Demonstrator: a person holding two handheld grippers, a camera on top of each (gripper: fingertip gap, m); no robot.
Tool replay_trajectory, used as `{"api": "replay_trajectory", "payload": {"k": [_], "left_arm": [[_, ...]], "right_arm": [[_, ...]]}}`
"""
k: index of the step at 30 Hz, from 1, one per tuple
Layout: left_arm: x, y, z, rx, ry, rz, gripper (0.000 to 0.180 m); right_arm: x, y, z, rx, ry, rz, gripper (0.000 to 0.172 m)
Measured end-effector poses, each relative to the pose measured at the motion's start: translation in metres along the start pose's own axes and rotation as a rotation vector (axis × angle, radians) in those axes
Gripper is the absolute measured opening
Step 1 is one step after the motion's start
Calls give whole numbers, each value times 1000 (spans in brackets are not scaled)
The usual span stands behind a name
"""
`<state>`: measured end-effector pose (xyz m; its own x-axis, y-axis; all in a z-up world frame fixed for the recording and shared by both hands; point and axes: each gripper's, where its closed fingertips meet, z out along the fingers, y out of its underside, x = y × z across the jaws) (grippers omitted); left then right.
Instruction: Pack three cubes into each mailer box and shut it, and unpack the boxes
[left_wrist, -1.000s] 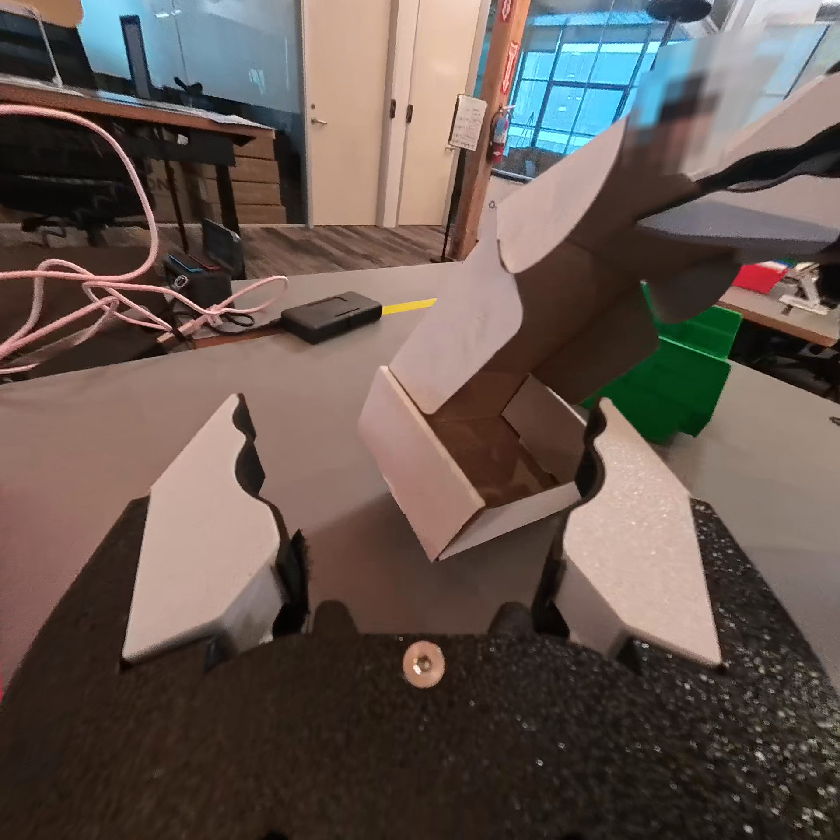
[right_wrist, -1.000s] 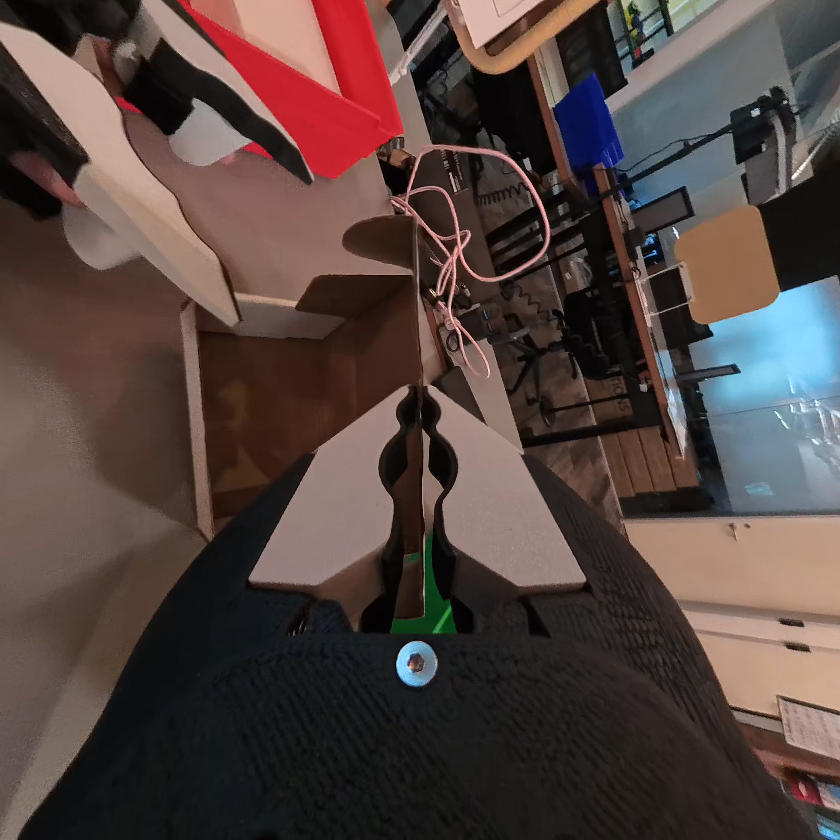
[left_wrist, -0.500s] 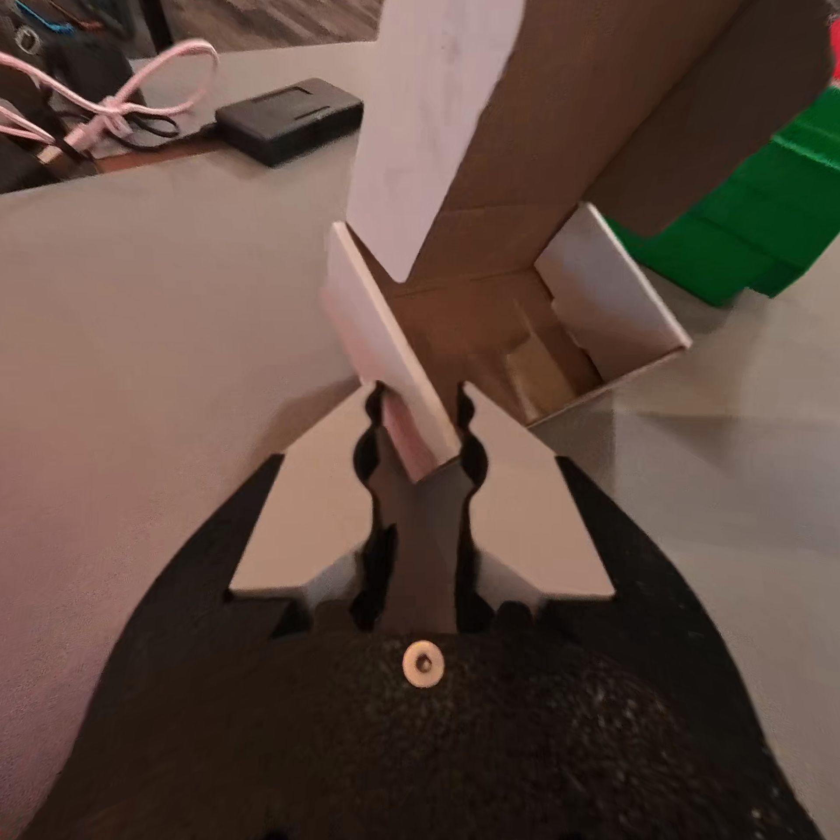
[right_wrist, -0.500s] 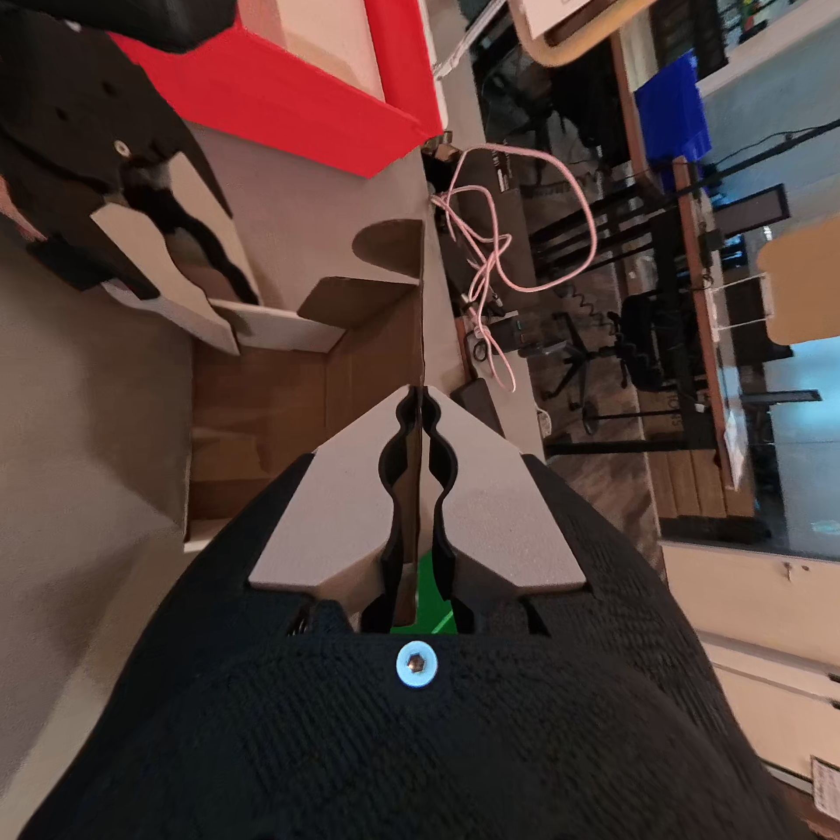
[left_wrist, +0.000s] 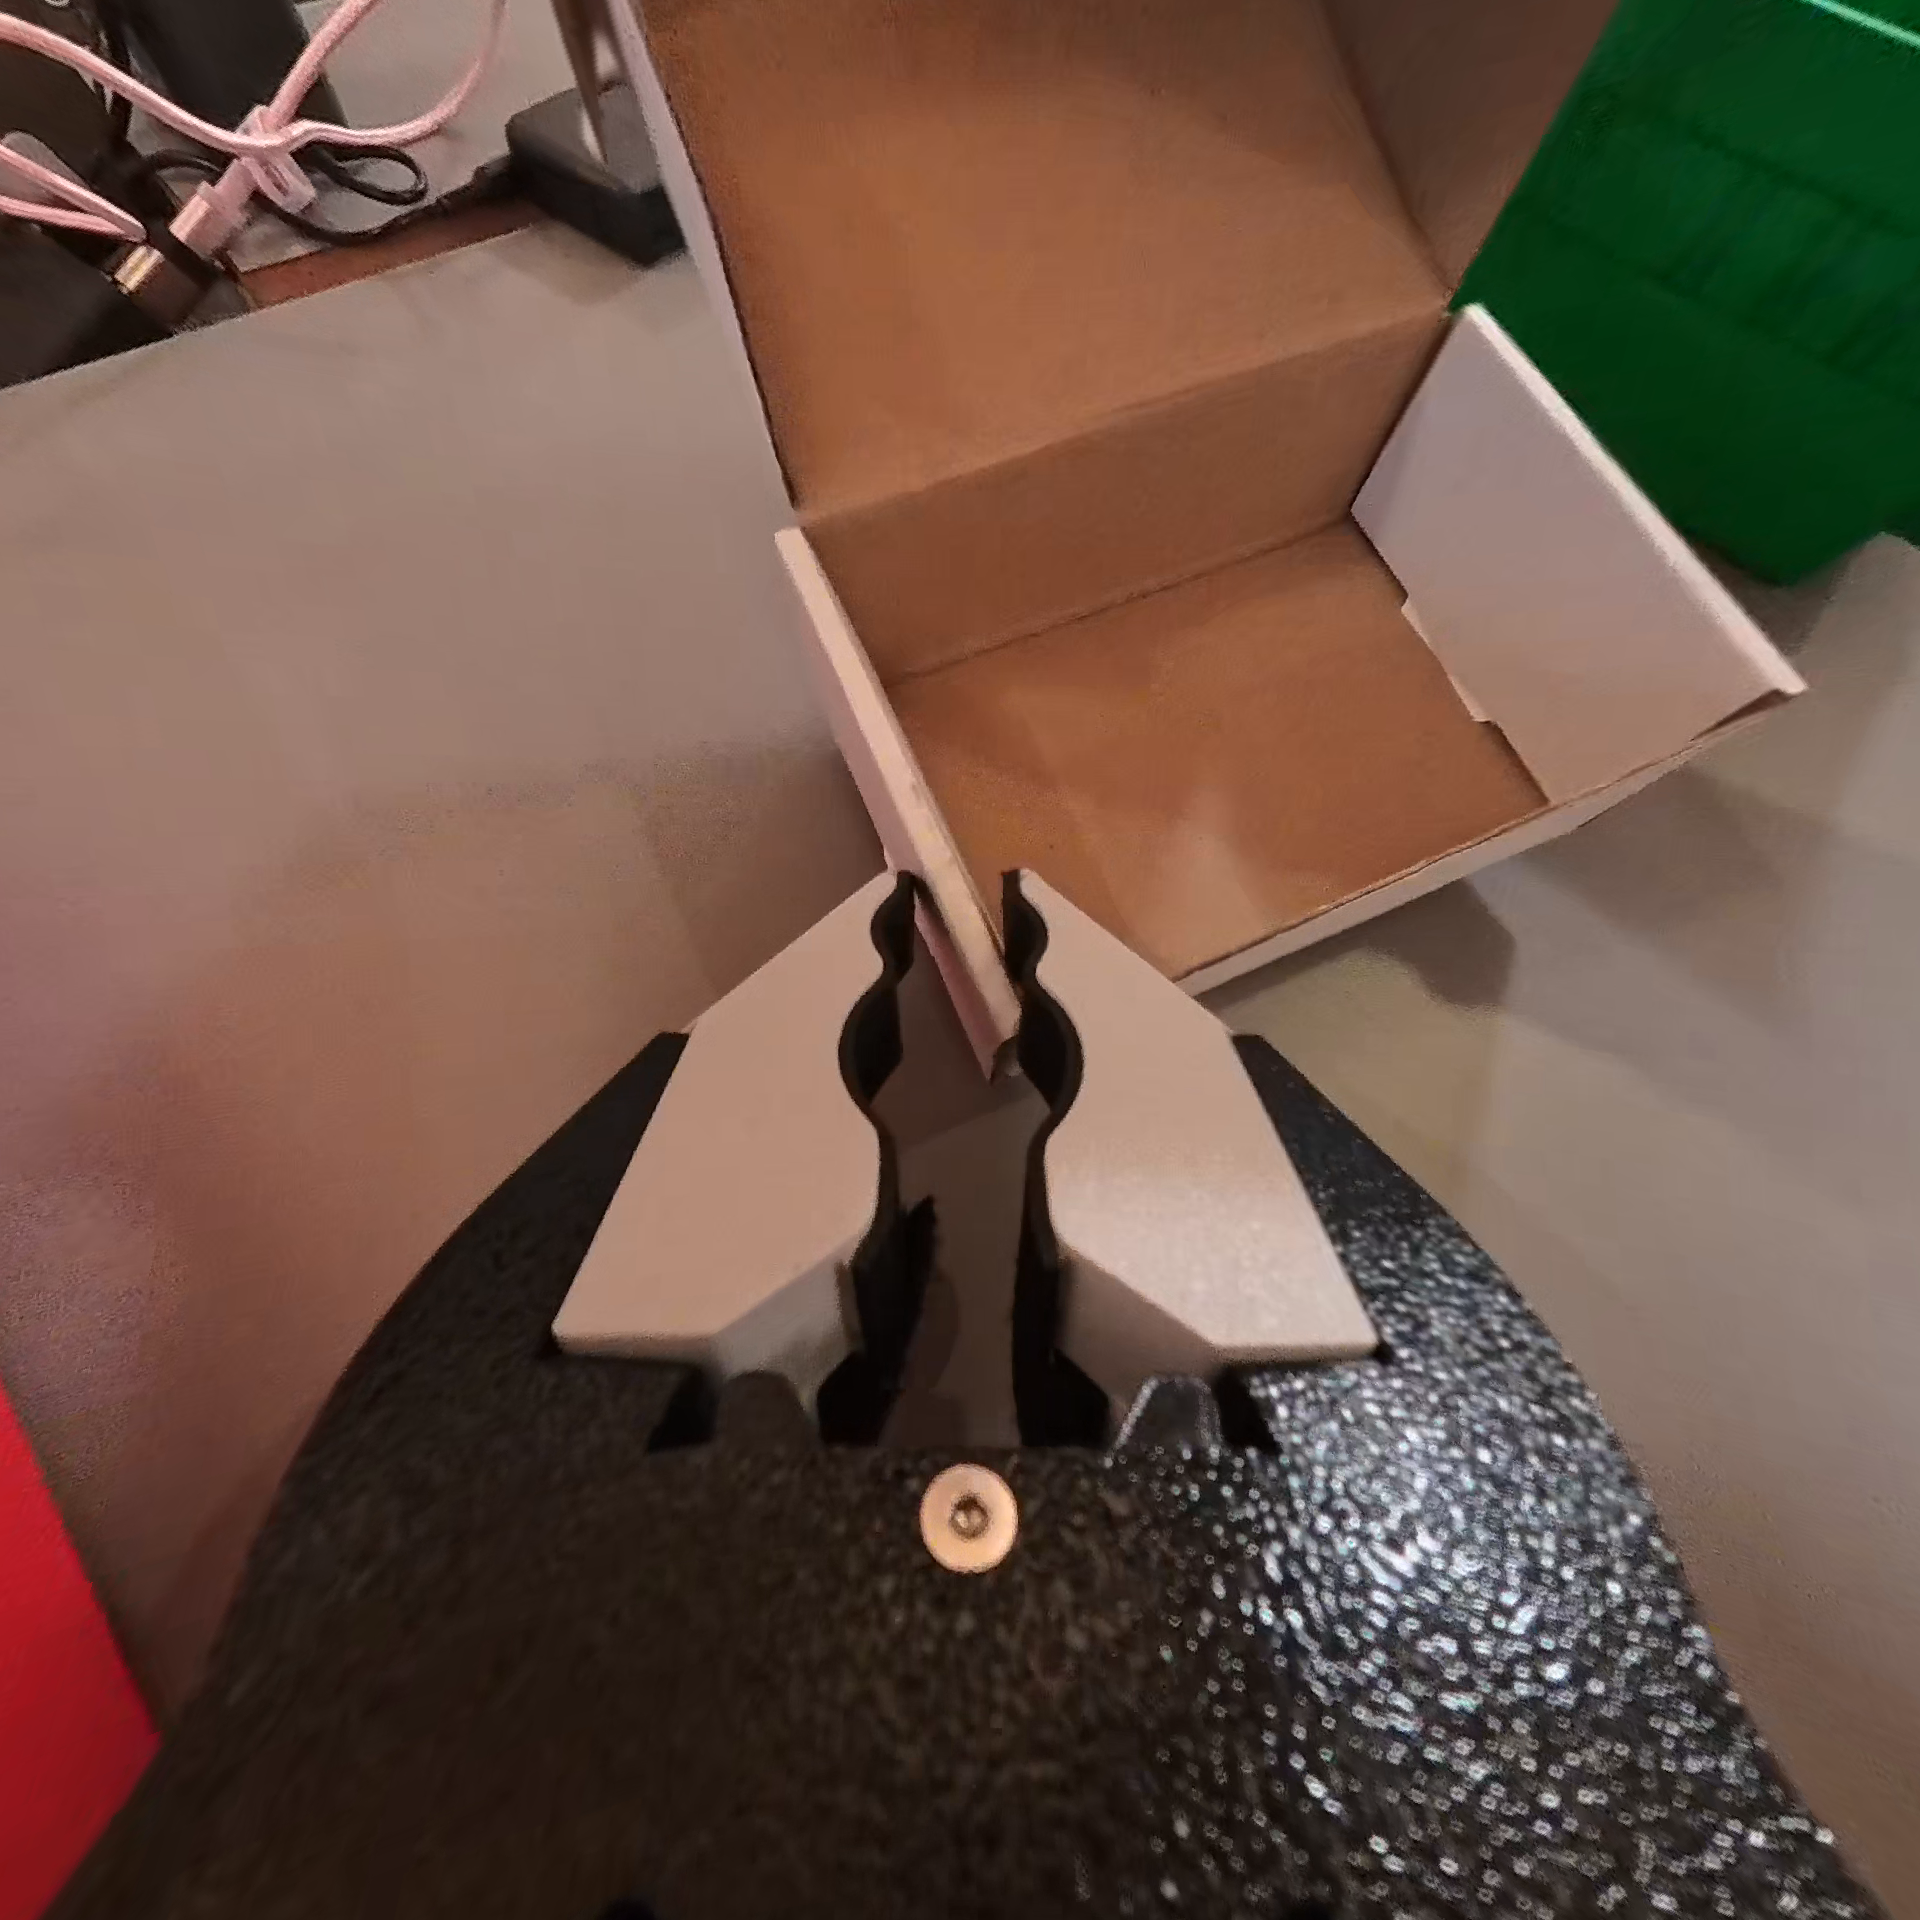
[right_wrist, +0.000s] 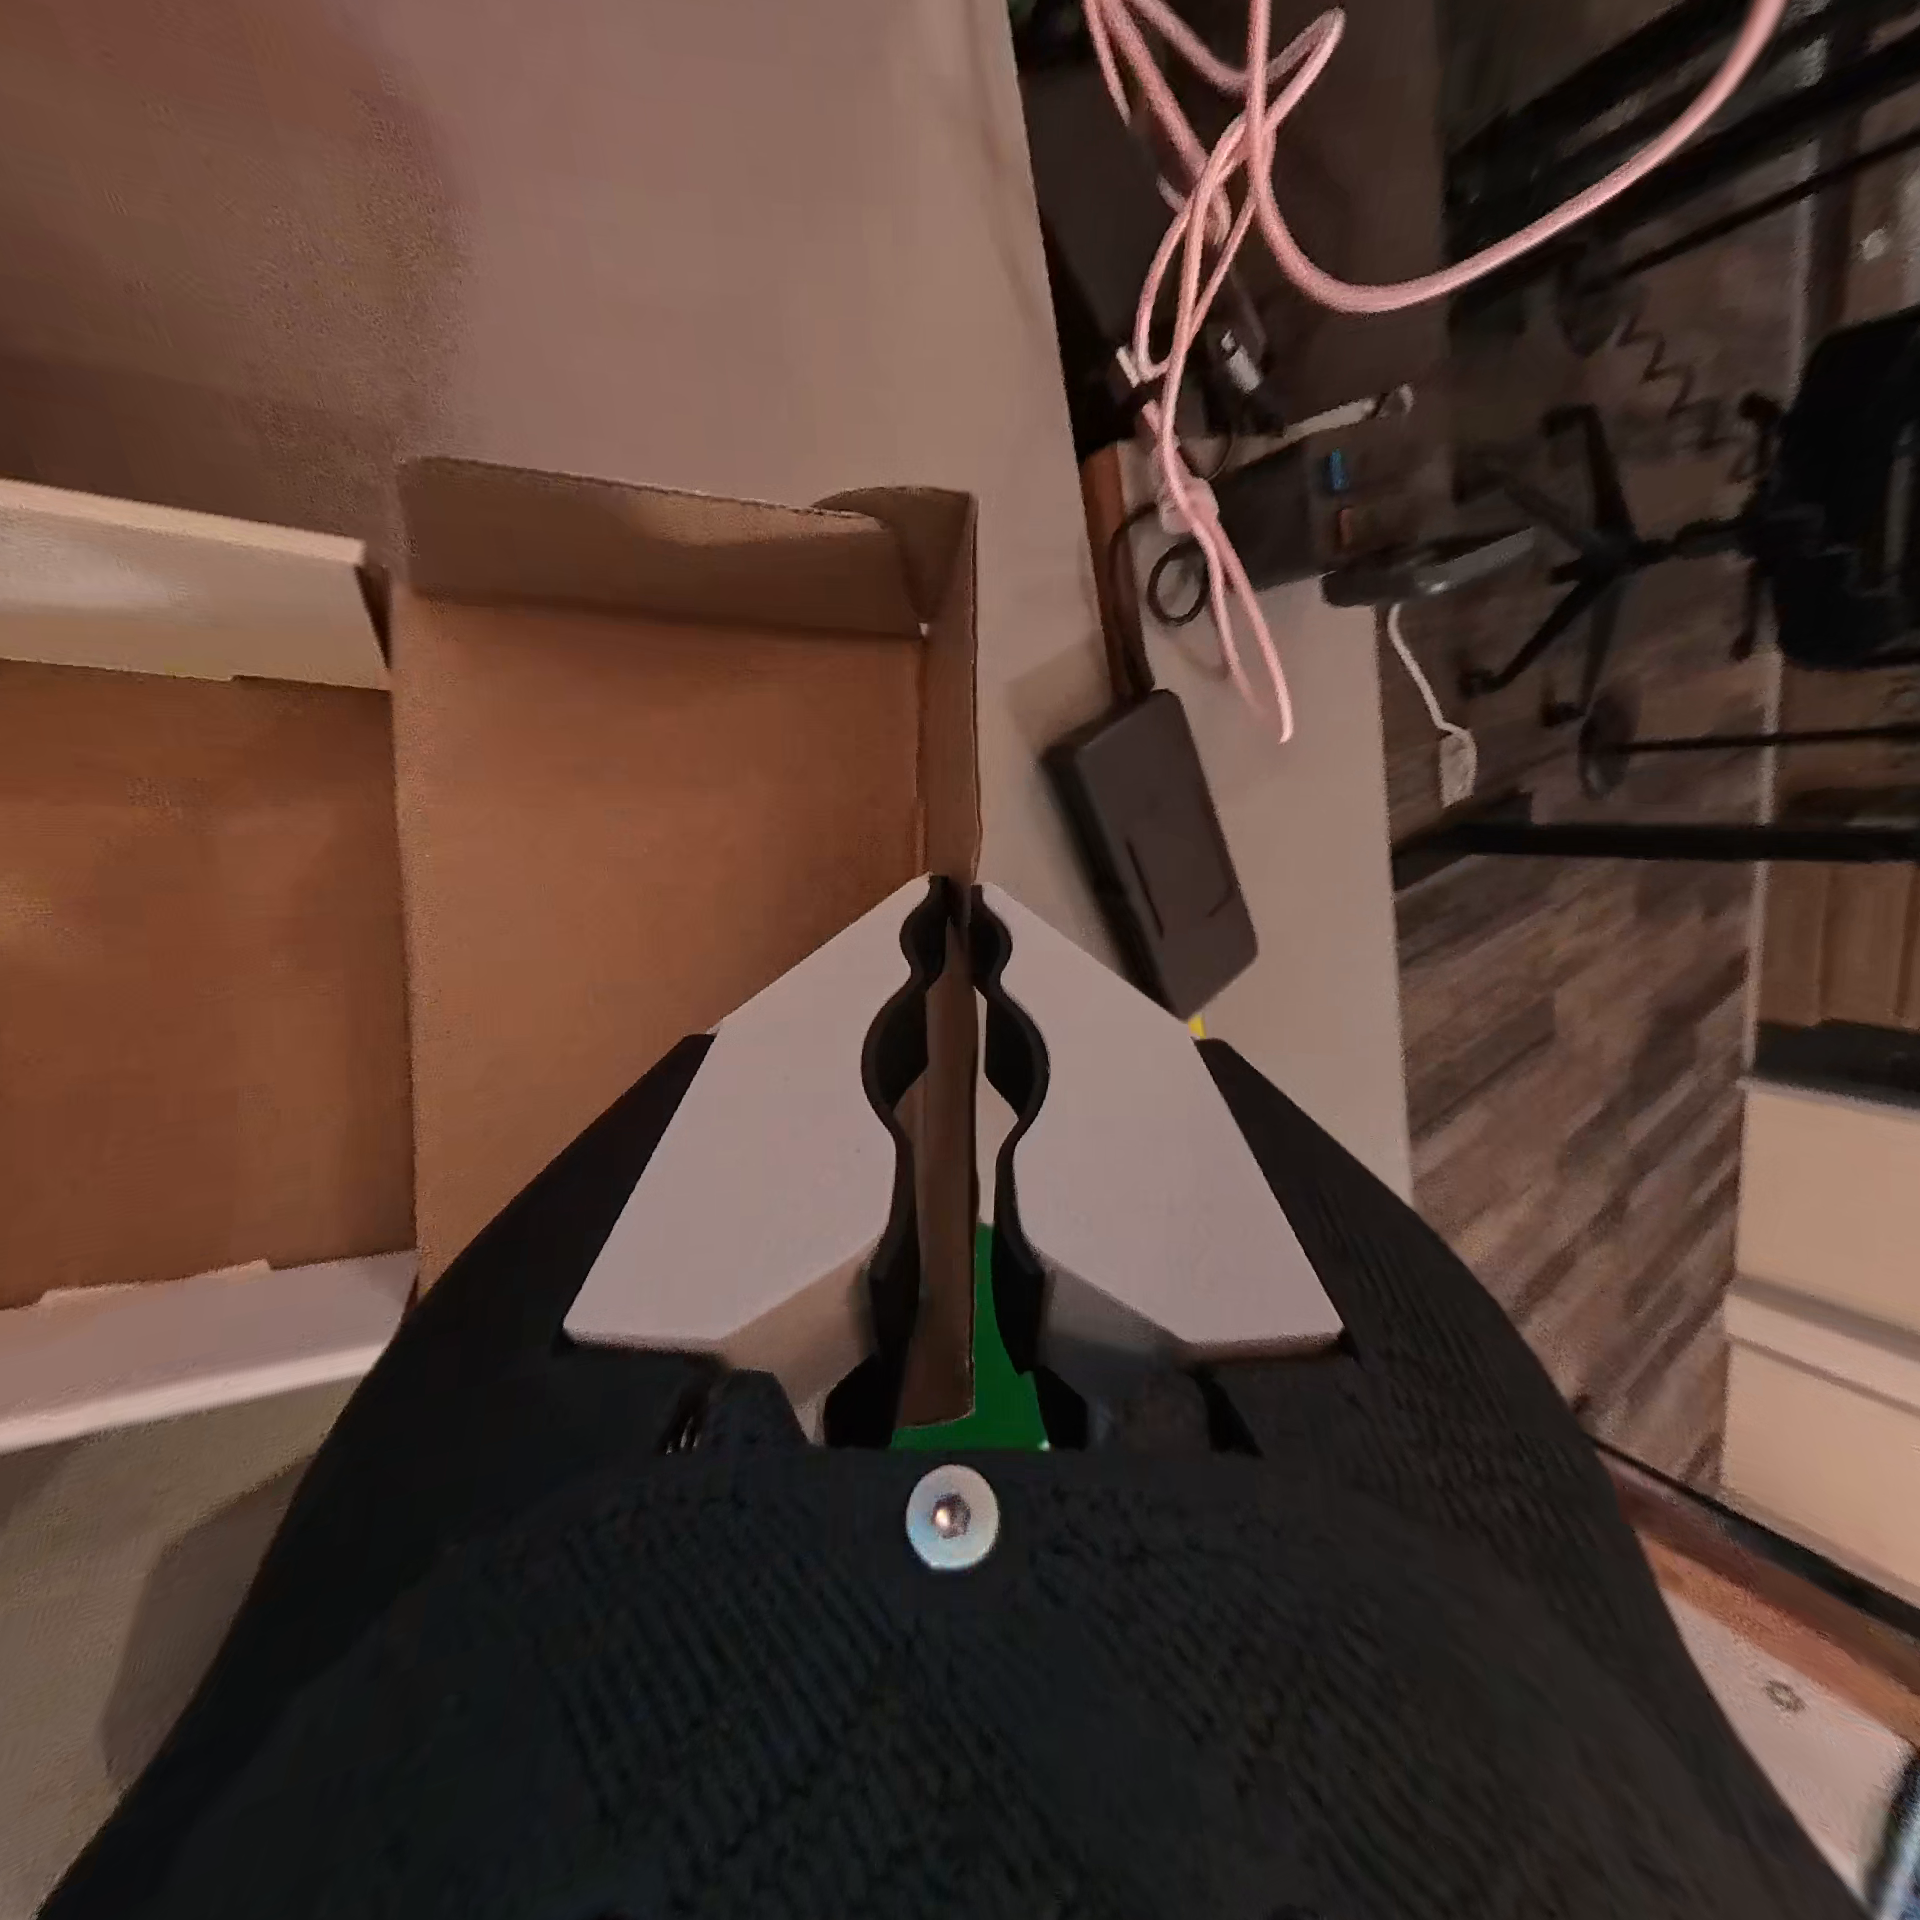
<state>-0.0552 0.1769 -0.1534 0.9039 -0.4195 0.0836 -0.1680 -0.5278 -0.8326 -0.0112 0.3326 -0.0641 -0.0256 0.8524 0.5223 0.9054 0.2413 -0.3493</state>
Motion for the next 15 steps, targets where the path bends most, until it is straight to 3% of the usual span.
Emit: {"api": "replay_trajectory", "payload": {"k": [6,11,15], "left_arm": [[-9,0,-1,15,26,-106,15],[-16,-2,0,57,40,-185,16],[-26,-3,-3,68,-20,-175,13]], "right_arm": [[-9,8,41,-32,-31,35,5],[9,6,42,-37,181,-69,17],[32,-11,7,101,342,6,56]]}}
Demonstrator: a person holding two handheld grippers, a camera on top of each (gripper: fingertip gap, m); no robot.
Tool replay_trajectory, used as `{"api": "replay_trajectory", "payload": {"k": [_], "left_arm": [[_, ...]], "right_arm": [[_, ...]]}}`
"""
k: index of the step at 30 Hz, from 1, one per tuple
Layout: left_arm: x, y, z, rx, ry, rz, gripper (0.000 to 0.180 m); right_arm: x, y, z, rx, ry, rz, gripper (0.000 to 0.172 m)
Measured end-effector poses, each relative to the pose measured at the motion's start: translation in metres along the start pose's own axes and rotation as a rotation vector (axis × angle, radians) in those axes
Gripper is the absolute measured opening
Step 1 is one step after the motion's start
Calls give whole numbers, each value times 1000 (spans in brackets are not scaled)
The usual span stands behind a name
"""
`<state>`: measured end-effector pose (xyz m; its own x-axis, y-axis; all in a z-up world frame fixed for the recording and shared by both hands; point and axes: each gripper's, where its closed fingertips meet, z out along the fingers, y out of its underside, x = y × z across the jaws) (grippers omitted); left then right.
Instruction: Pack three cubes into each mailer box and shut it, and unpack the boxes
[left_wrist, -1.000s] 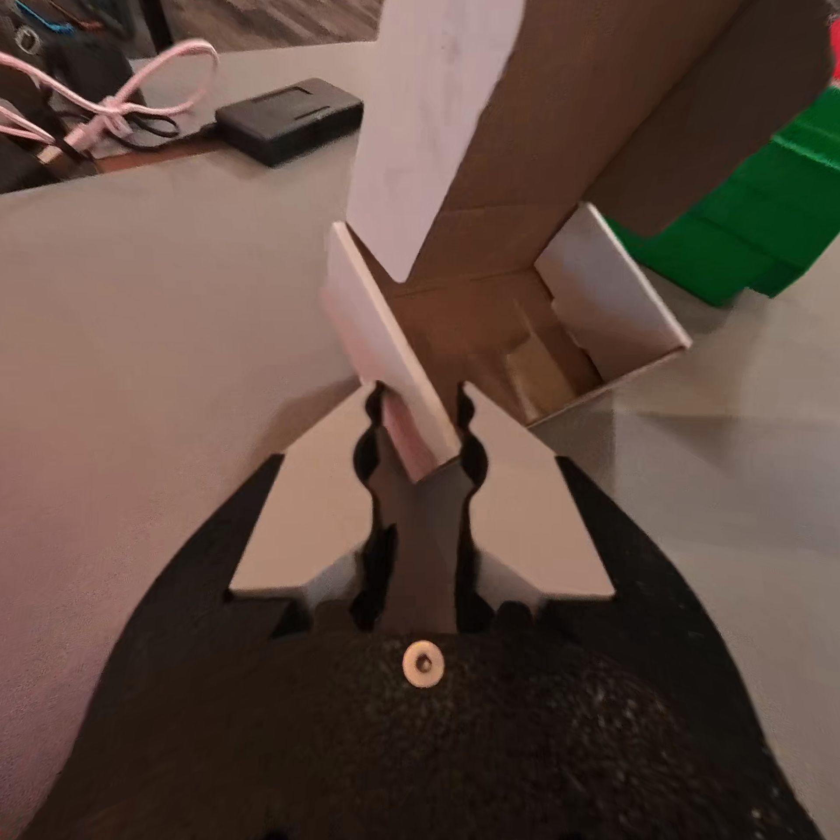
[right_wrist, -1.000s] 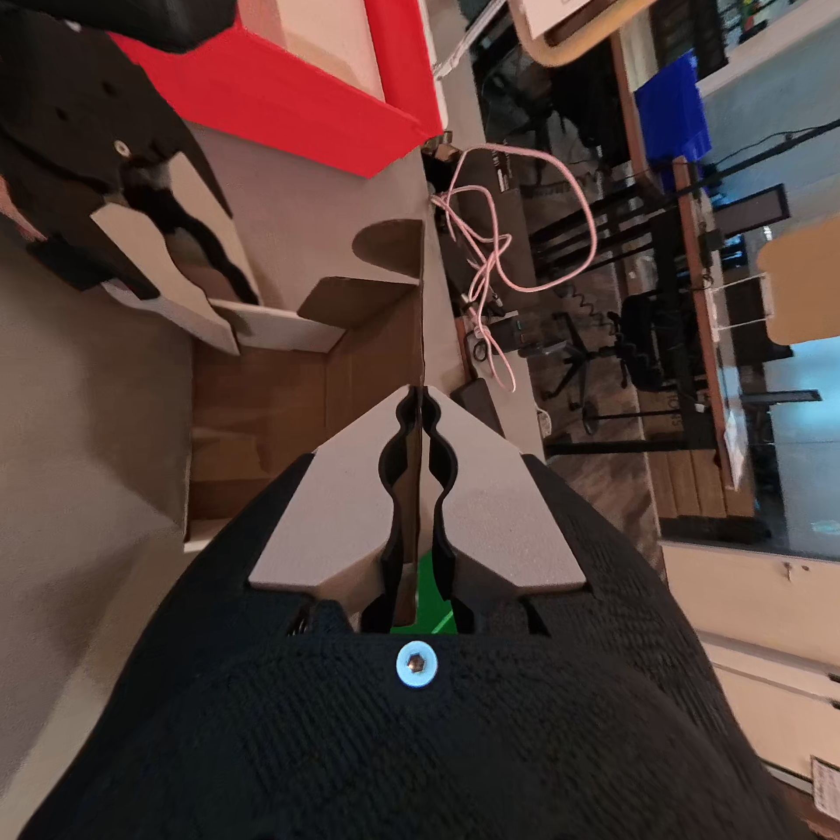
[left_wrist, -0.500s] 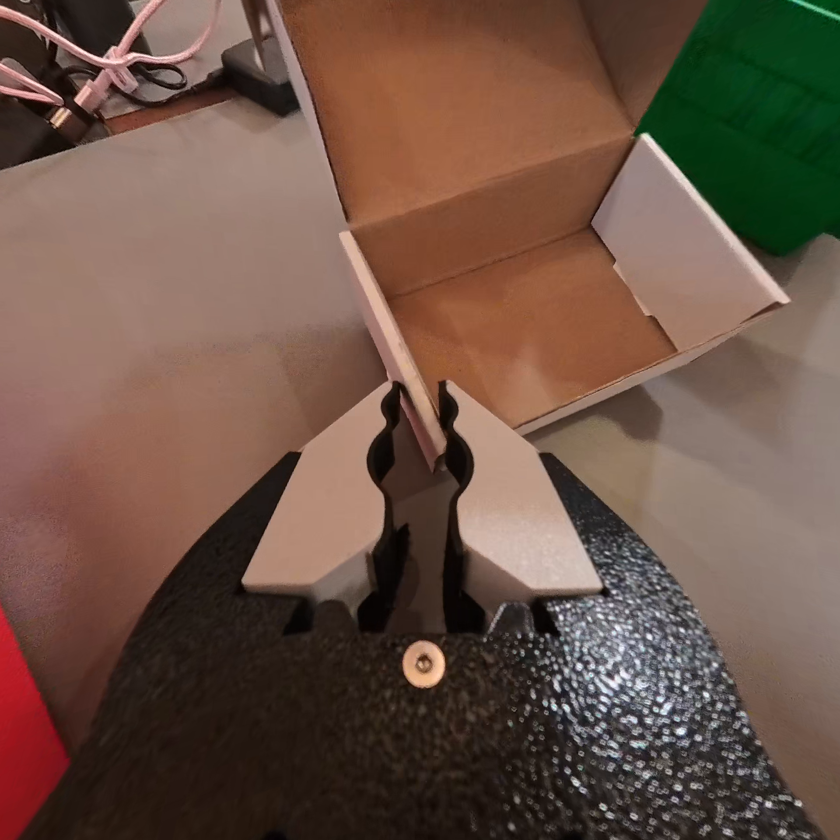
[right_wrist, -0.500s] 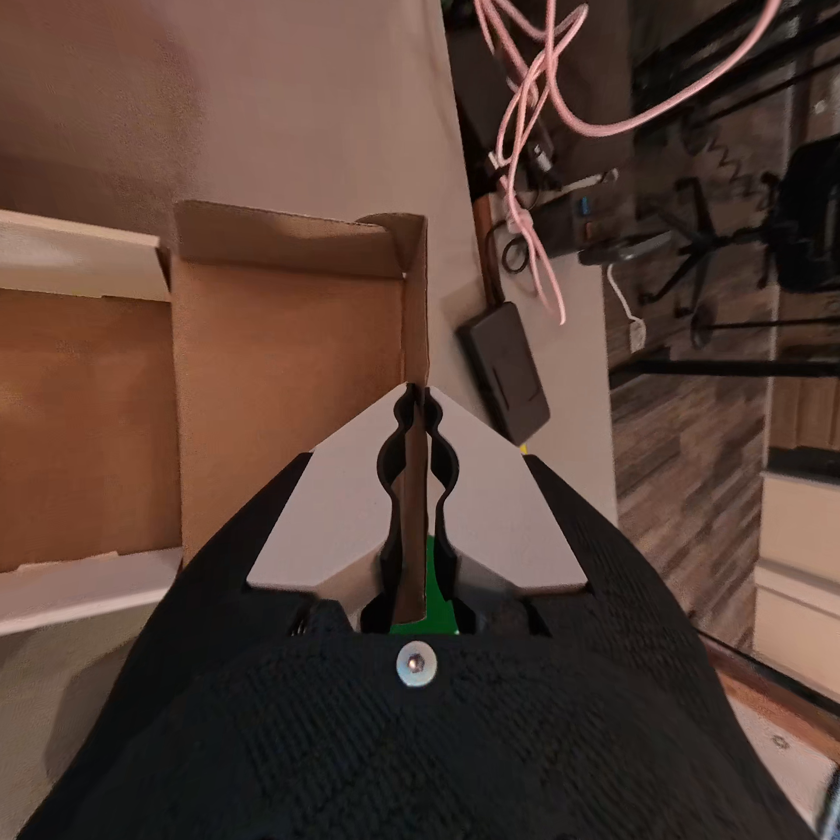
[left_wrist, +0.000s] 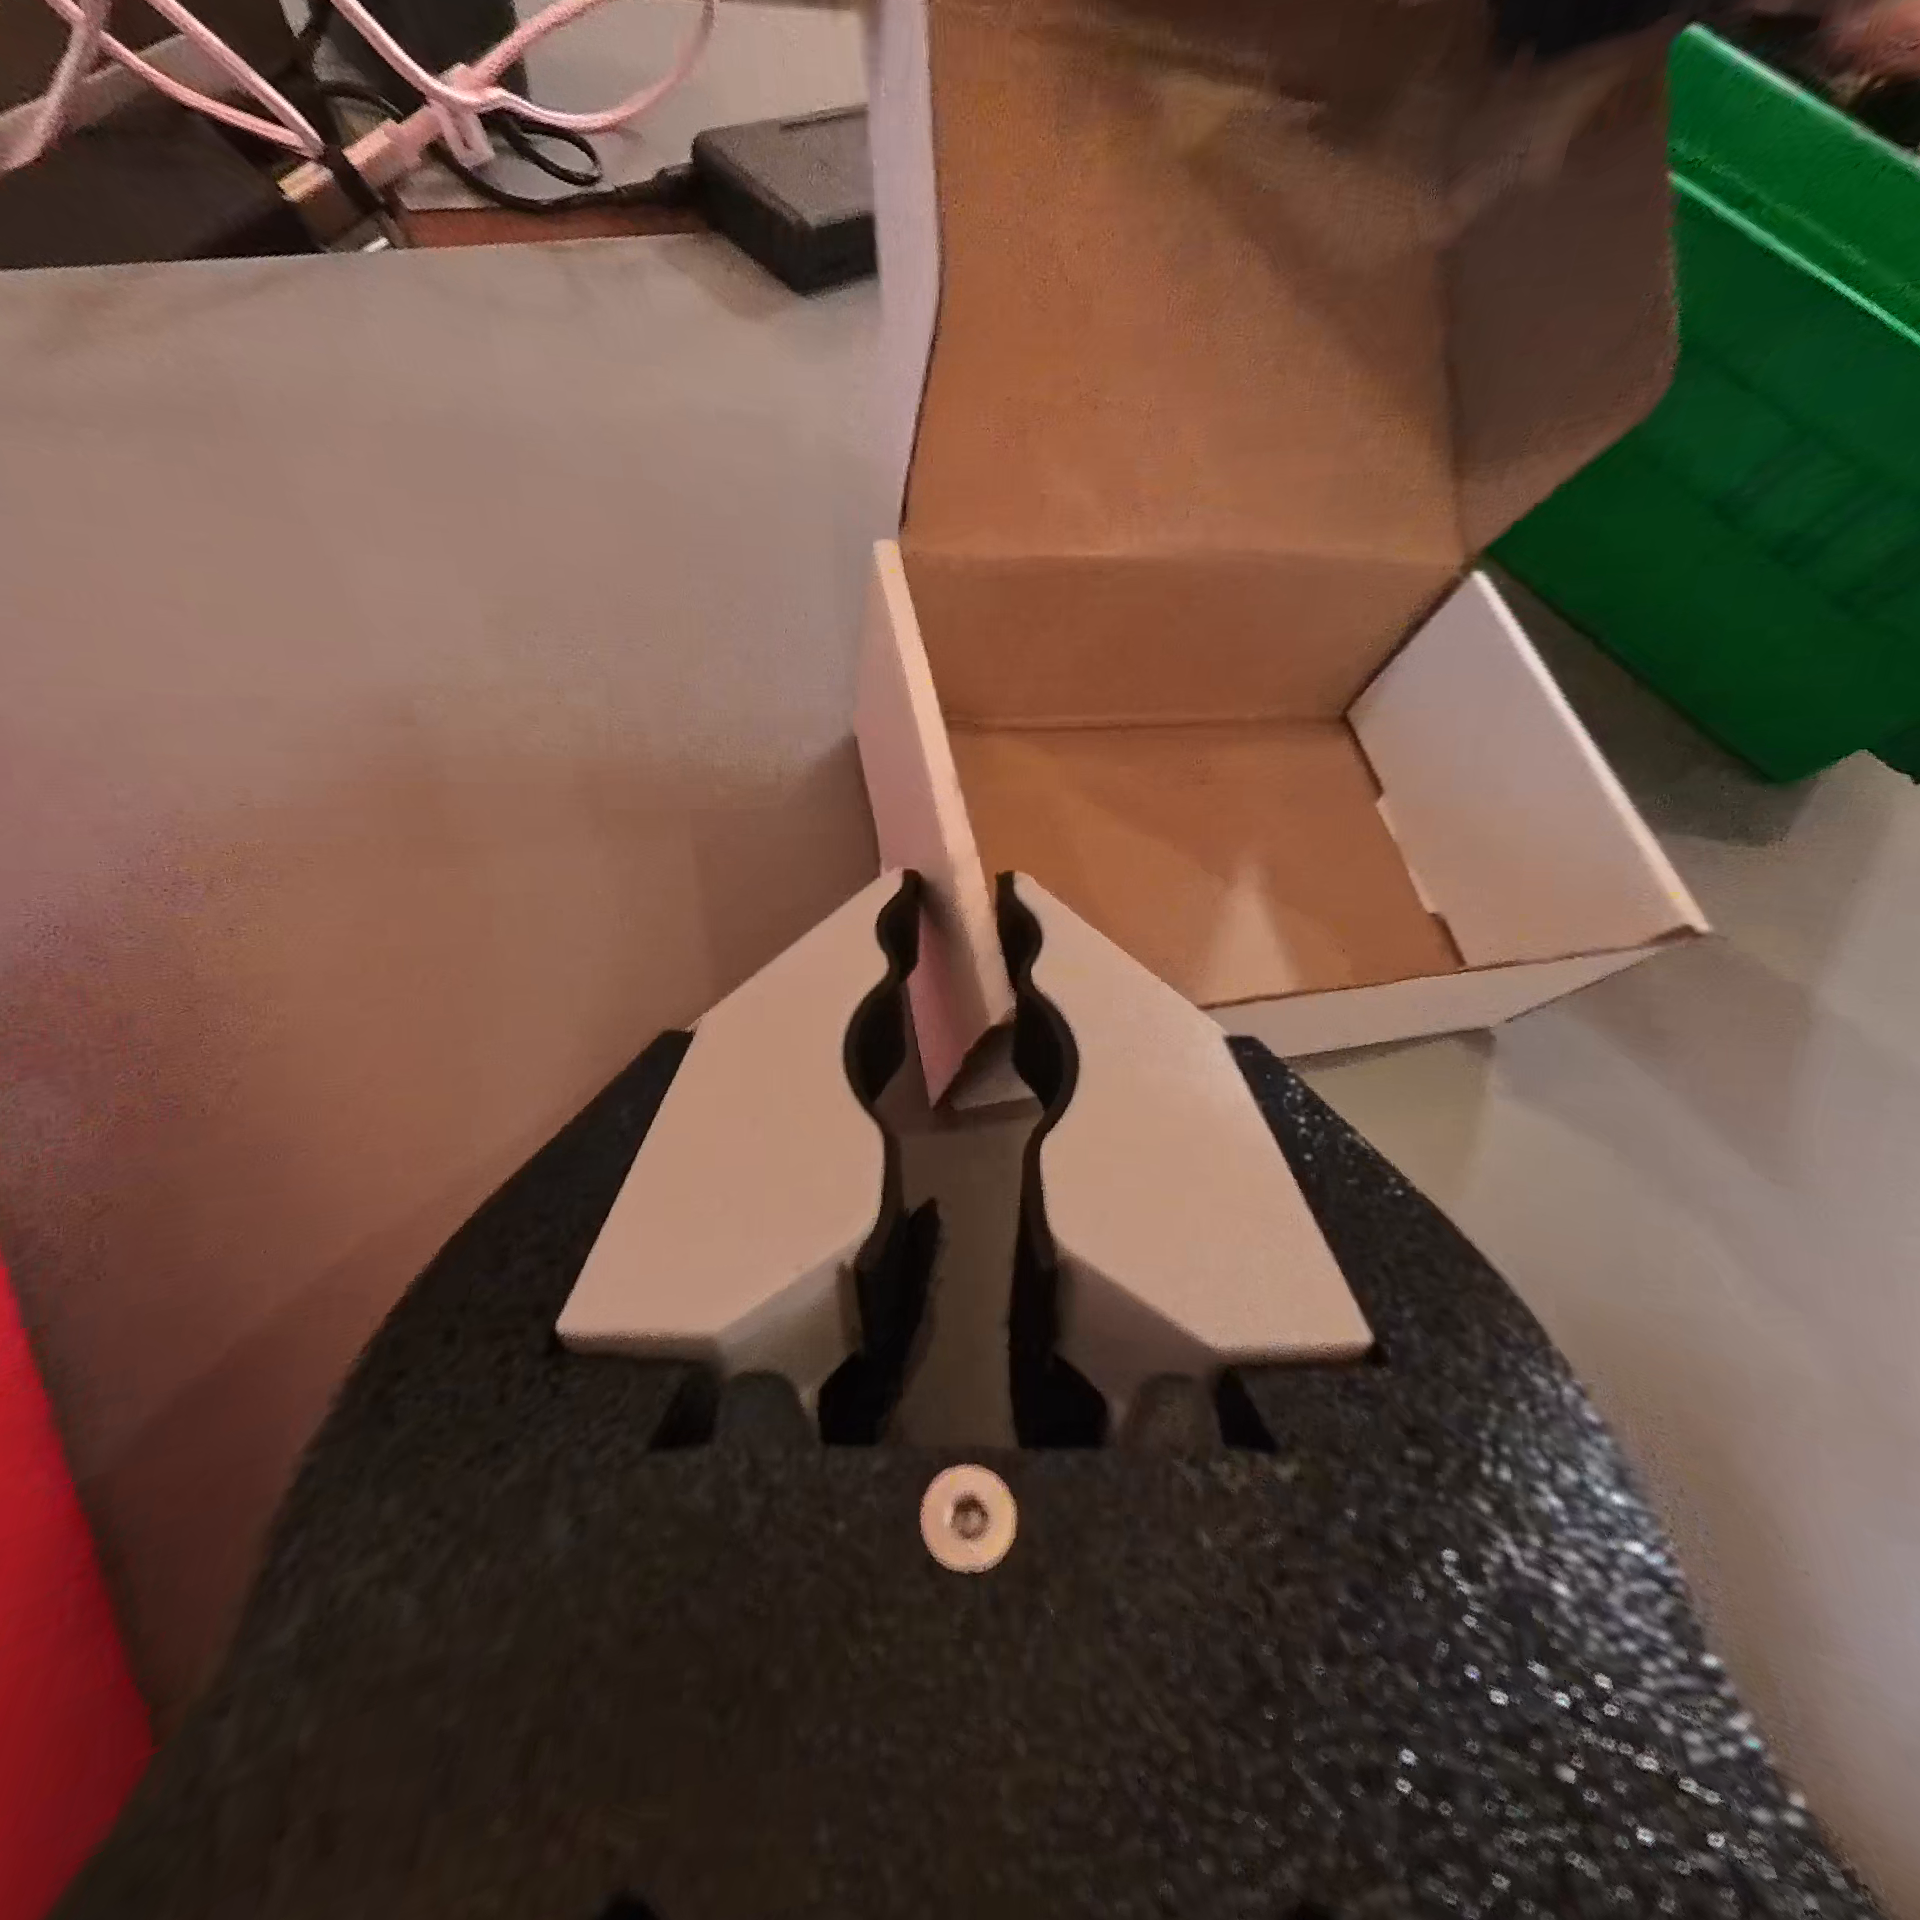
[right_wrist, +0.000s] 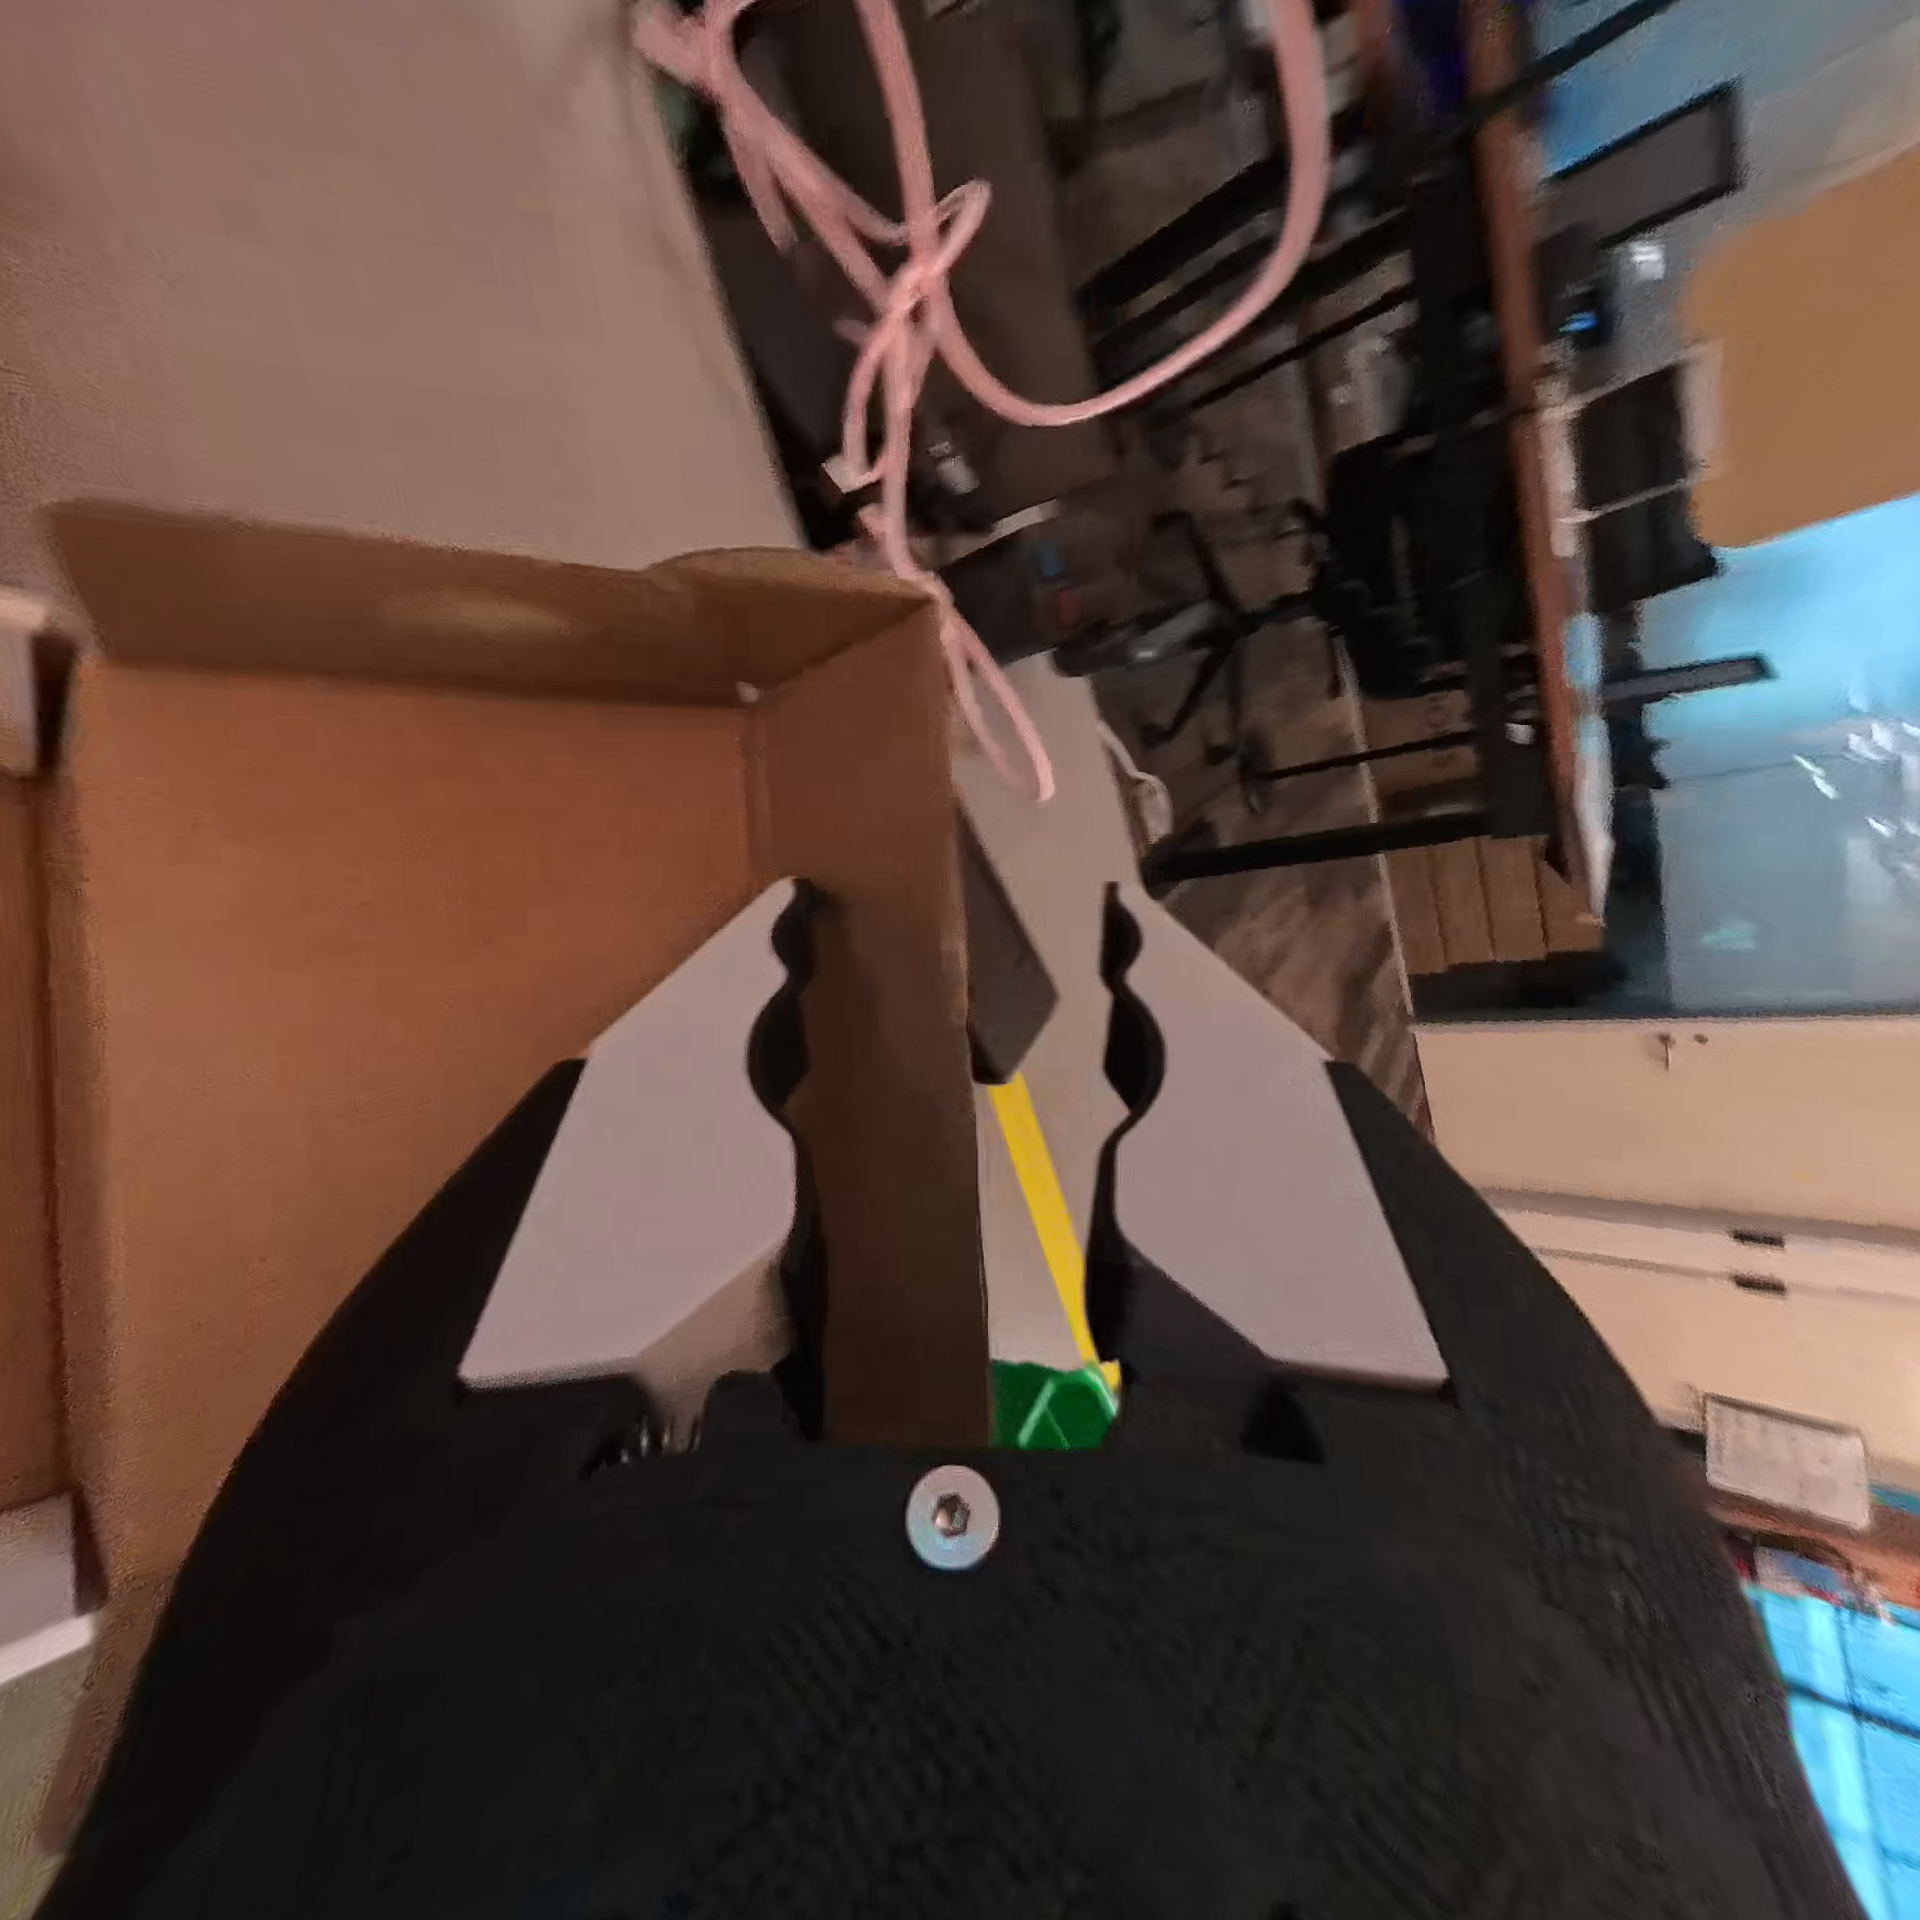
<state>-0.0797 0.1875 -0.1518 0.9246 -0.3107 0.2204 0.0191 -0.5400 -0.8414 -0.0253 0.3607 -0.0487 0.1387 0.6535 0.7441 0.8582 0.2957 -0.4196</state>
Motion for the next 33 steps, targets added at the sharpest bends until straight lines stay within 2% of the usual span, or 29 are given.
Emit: {"api": "replay_trajectory", "payload": {"k": [1,6,10,14,16,19,21,23,28,33], "left_arm": [[0,0,0,3,-5,3,13],[-2,-1,-1,17,-6,-28,11],[-2,-2,0,37,-21,-45,10],[0,-1,-3,97,-67,-71,11],[7,2,-8,112,-82,-60,20],[24,5,-15,130,-60,-52,53],[34,6,-17,138,-51,-37,65],[42,8,-18,143,-56,1,70],[52,3,-23,211,-87,122,73],[58,-8,-37,329,-153,269,75]], "right_arm": [[12,-2,-10,22,61,37,65],[50,0,-83,234,372,193,69],[38,10,-139,412,468,325,73],[-2,18,-175,562,440,417,72],[-17,27,-183,577,422,451,73],[-33,41,-187,621,391,549,75],[-41,43,-185,642,359,561,76],[-44,41,-186,652,334,544,76],[-67,20,-197,801,211,622,76],[-77,14,-202,834,292,487,75]]}}
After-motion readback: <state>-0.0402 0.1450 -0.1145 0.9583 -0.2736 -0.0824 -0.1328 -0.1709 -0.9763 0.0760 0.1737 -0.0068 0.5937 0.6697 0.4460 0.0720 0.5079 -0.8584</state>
